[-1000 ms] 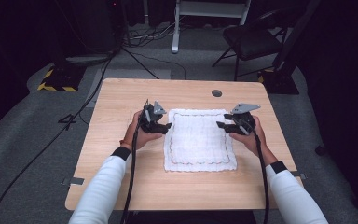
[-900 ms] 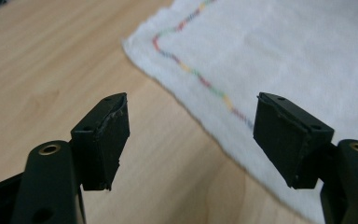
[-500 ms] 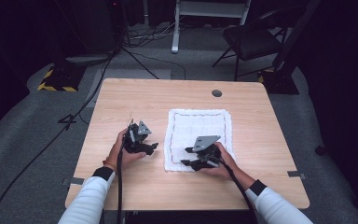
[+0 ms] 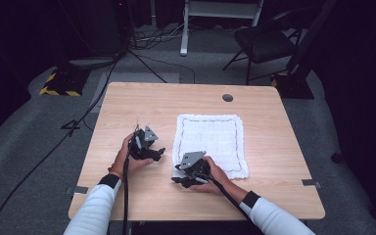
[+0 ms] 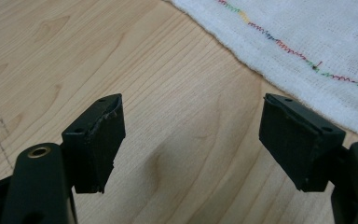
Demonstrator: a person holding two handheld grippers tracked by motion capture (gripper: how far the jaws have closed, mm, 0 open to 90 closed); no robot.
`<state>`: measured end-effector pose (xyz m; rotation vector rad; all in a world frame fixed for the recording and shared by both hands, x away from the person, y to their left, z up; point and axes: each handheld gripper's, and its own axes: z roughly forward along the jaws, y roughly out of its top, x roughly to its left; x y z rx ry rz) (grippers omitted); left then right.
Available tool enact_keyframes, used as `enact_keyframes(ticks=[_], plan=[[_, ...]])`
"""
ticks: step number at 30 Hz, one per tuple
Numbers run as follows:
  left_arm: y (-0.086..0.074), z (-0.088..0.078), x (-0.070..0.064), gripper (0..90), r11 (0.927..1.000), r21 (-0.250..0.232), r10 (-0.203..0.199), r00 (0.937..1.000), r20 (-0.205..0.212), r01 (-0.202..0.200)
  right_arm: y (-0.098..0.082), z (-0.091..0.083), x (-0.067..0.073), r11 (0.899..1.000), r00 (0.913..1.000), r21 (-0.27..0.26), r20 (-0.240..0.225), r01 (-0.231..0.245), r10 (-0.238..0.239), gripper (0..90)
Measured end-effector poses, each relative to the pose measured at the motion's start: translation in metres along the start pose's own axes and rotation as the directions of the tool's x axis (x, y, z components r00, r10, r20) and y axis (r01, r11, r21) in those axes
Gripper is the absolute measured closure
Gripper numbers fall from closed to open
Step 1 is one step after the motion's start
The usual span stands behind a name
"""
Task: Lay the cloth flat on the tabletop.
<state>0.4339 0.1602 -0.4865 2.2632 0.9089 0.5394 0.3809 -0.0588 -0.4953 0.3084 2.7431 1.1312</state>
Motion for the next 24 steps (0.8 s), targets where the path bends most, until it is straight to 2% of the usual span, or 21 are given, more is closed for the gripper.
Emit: enact_keyframes(ticks=[3, 5, 6, 8, 12, 13, 15, 16, 17, 19, 24], plan=[[0.002, 0.005, -0.002, 22.5, 1.0000, -0.002, 0.004, 1.0000, -0.004, -0.004, -0.002, 0.000, -0.004, 0.999, 0.9993, -0.012, 0.008, -0.036, 0.036, 61.8], [0.005, 0.010, -0.004, 22.5, 0.9999, 0.000, 0.014, 0.9998, -0.010, -0.014, -0.002, -0.001, -0.005, 0.999, 0.9986, -0.014, 0.028, -0.044, 0.044, 72.4], [0.007, 0.012, -0.004, 22.2, 0.9998, 0.016, 0.010, 0.9999, 0.010, -0.010, -0.003, -0.001, -0.005, 0.999, 0.9983, -0.016, 0.035, -0.047, 0.047, 75.9], [0.012, 0.015, 0.002, 20.3, 0.9989, 0.032, -0.037, 0.9983, 0.045, 0.035, -0.004, -0.002, -0.007, 0.998, 0.9972, -0.019, 0.046, -0.059, 0.060, 82.3], [0.020, 0.019, 0.011, 20.2, 0.9961, -0.016, -0.085, 0.9955, 0.040, 0.086, -0.004, -0.004, -0.004, 0.999, 0.9982, -0.008, 0.038, -0.047, 0.048, 85.2], [0.022, 0.019, 0.013, 20.3, 0.9958, -0.028, -0.086, 0.9959, 0.028, 0.087, -0.004, -0.004, -0.001, 0.999, 0.9986, -0.005, 0.030, -0.044, 0.044, 85.5], [0.028, 0.025, 0.017, 19.7, 0.9938, -0.019, -0.108, 0.9931, 0.045, 0.109, -0.004, -0.005, 0.004, 1.000, 0.9993, 0.001, 0.022, -0.030, 0.030, 85.7], [0.029, 0.027, 0.017, 19.7, 0.9933, -0.027, -0.111, 0.9932, 0.035, 0.112, -0.003, -0.006, 0.007, 1.000, 0.9996, 0.002, 0.013, -0.025, 0.025, 85.8], [0.031, 0.030, 0.017, 19.8, 0.9949, -0.024, -0.097, 0.9949, 0.027, 0.098, -0.003, -0.006, 0.010, 1.000, 0.9997, 0.004, 0.009, -0.024, 0.024, 85.9], [0.035, 0.035, 0.018, 19.2, 0.9947, -0.008, -0.103, 0.9941, 0.035, 0.103, -0.003, -0.007, 0.016, 1.000, 1.0000, 0.006, 0.001, -0.009, 0.009, 86.0], [0.047, 0.041, 0.018, 19.3, 0.9921, -0.028, -0.122, 0.9922, 0.027, 0.122, -0.002, -0.008, 0.030, 1.000, 0.9992, 0.007, -0.039, 0.012, -0.011, 86.2]])
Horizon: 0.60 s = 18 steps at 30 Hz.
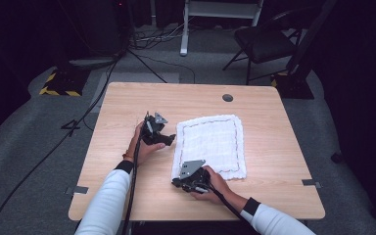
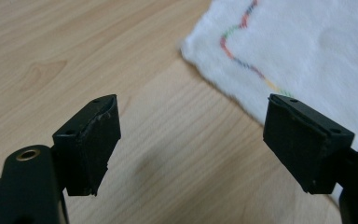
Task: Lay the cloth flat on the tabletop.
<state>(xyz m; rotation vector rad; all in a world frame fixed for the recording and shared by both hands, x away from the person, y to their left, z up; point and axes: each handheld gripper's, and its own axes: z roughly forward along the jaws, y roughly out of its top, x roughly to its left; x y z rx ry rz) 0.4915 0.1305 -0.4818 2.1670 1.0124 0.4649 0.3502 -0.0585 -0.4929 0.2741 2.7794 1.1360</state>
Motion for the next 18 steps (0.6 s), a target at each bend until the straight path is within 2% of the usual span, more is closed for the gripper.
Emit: enact_keyframes(ticks=[2, 4, 5, 8, 10, 12, 15, 18], plan=[[0.005, 0.004, -0.001, 19.2, 0.9999, 0.002, -0.013, 0.9999, 0.008, 0.013, 0.001, 0.000, 0.007, 1.000, 0.9998, -0.002, -0.017, 0.008, -0.008, 86.2], [0.007, 0.010, -0.002, 19.3, 0.9999, 0.006, -0.015, 0.9999, -0.003, 0.015, 0.002, -0.001, 0.013, 1.000, 0.9994, -0.004, -0.026, 0.021, -0.021, 86.2], [0.007, 0.013, -0.003, 19.3, 0.9994, 0.009, -0.032, 0.9995, 0.007, 0.032, 0.003, -0.001, 0.017, 1.000, 0.9991, -0.005, -0.034, 0.025, -0.025, 86.2], [0.009, 0.021, -0.006, 19.2, 0.9991, 0.037, -0.019, 0.9998, 0.010, 0.019, 0.004, -0.001, 0.024, 0.999, 0.9978, -0.002, -0.054, 0.040, -0.040, 86.2], [0.010, 0.026, -0.008, 18.5, 0.9983, 0.055, -0.021, 0.9998, -0.004, 0.021, 0.004, 0.000, 0.028, 0.999, 0.9967, 0.002, -0.065, 0.049, -0.048, 86.2], [0.009, 0.030, -0.007, 18.3, 0.9975, 0.066, -0.025, 0.9996, -0.009, 0.026, 0.004, -0.001, 0.030, 0.998, 0.9959, 0.002, -0.070, 0.058, -0.058, 86.2], [0.008, 0.032, -0.005, 16.0, 0.9961, 0.067, -0.059, 0.9982, 0.014, 0.058, 0.005, -0.001, 0.031, 0.998, 0.9959, -0.002, -0.068, 0.060, -0.060, 86.2], [0.007, 0.031, -0.003, 17.1, 0.9958, 0.070, -0.061, 0.9976, 0.033, 0.059, 0.004, -0.002, 0.030, 0.999, 0.9957, -0.001, -0.075, 0.054, -0.054, 86.2]])
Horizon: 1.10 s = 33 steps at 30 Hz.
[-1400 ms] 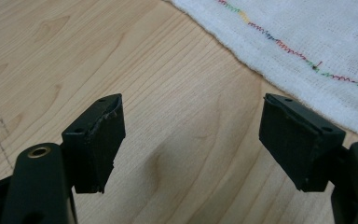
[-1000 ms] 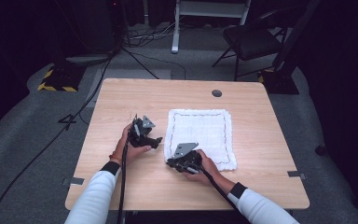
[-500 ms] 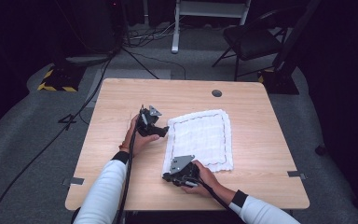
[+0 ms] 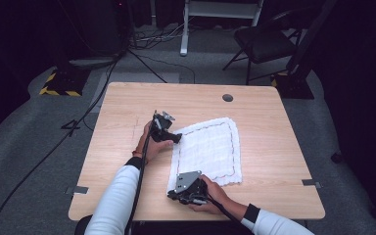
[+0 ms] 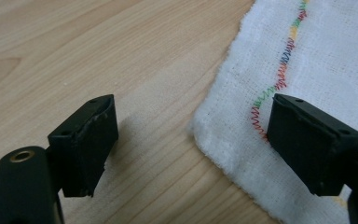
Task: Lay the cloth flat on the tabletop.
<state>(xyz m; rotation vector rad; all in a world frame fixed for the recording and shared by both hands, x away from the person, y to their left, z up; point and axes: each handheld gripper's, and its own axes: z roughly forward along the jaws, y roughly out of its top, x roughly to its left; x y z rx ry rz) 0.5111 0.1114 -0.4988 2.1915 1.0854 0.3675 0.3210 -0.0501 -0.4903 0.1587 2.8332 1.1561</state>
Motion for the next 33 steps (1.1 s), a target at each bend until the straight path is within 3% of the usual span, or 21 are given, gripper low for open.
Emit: enact_keyframes(ticks=[3, 6, 9, 11, 15, 25, 33], plan=[[-0.001, -0.003, -0.001, 22.6, 0.9996, -0.008, 0.028, 0.9993, 0.026, -0.028, 0.000, 0.000, 0.000, 1.000, 1.0000, 0.001, 0.000, 0.005, -0.005, 86.2], [-0.003, -0.007, -0.002, 48.2, 0.9977, -0.027, 0.064, 0.9950, 0.077, -0.062, -0.001, -0.001, 0.001, 1.000, 1.0000, -0.005, 0.006, 0.002, -0.002, 86.2], [-0.006, -0.009, 0.004, 72.9, 0.9978, -0.038, 0.059, 0.9897, 0.130, -0.055, -0.002, -0.001, -0.001, 1.000, 0.9998, -0.010, 0.019, 0.002, -0.002, 86.2], [-0.008, -0.010, 0.009, 81.7, 0.9979, -0.046, 0.052, 0.9878, 0.147, -0.046, -0.002, -0.002, -0.004, 1.000, 0.9997, -0.015, 0.025, -0.007, 0.007, 86.2], [-0.009, -0.014, 0.015, 84.4, 0.9983, -0.043, 0.043, 0.9921, 0.118, -0.038, -0.002, -0.007, -0.008, 0.999, 0.9990, -0.035, 0.042, -0.010, 0.011, 86.2], [-0.010, -0.032, 0.030, 84.6, 0.9955, -0.094, 0.026, 0.9943, 0.104, -0.016, 0.003, -0.022, -0.015, 0.998, 0.9973, -0.064, 0.074, 0.009, -0.004, 86.4], [-0.013, -0.042, 0.038, 84.8, 0.9944, -0.105, 0.017, 0.9969, 0.077, -0.009, 0.005, -0.029, -0.022, 0.996, 0.9953, -0.084, 0.097, 0.005, 0.003, 86.5]])
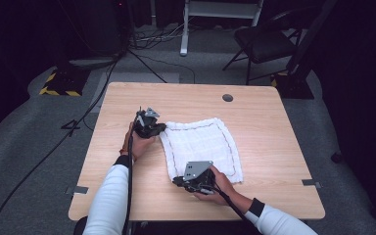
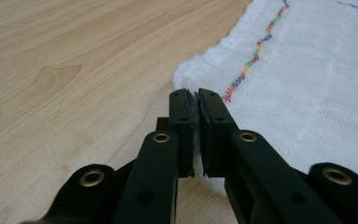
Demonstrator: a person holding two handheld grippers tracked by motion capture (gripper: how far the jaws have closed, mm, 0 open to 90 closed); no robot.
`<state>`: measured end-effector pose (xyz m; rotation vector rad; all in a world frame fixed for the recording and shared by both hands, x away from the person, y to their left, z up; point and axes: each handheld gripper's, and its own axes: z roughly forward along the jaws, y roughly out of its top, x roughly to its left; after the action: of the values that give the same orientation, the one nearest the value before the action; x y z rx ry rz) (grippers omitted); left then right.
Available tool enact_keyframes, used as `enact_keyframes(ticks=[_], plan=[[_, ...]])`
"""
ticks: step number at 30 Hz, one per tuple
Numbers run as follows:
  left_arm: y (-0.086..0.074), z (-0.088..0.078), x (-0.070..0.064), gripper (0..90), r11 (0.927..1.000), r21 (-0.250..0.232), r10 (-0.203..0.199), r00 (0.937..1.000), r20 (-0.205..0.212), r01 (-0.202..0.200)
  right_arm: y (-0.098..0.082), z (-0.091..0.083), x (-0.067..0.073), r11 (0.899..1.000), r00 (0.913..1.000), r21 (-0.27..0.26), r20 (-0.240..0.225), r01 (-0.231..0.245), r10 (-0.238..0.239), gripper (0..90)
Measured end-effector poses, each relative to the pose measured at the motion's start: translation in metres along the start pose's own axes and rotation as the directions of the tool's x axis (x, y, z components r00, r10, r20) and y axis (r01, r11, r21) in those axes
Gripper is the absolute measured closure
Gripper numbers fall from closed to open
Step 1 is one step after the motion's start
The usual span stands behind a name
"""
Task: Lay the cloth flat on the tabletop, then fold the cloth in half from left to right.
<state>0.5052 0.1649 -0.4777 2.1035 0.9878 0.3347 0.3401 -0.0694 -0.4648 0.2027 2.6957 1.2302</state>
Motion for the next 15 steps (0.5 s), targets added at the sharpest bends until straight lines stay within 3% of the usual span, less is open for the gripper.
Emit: enact_keyframes(ticks=[15], plan=[[0.003, -0.019, 0.001, 84.8, 0.9980, -0.062, 0.004, 1.0000, -0.005, -0.004, 0.010, -0.014, -0.005, 0.999, 0.9994, -0.048, 0.032, 0.014, -0.013, 86.6]])
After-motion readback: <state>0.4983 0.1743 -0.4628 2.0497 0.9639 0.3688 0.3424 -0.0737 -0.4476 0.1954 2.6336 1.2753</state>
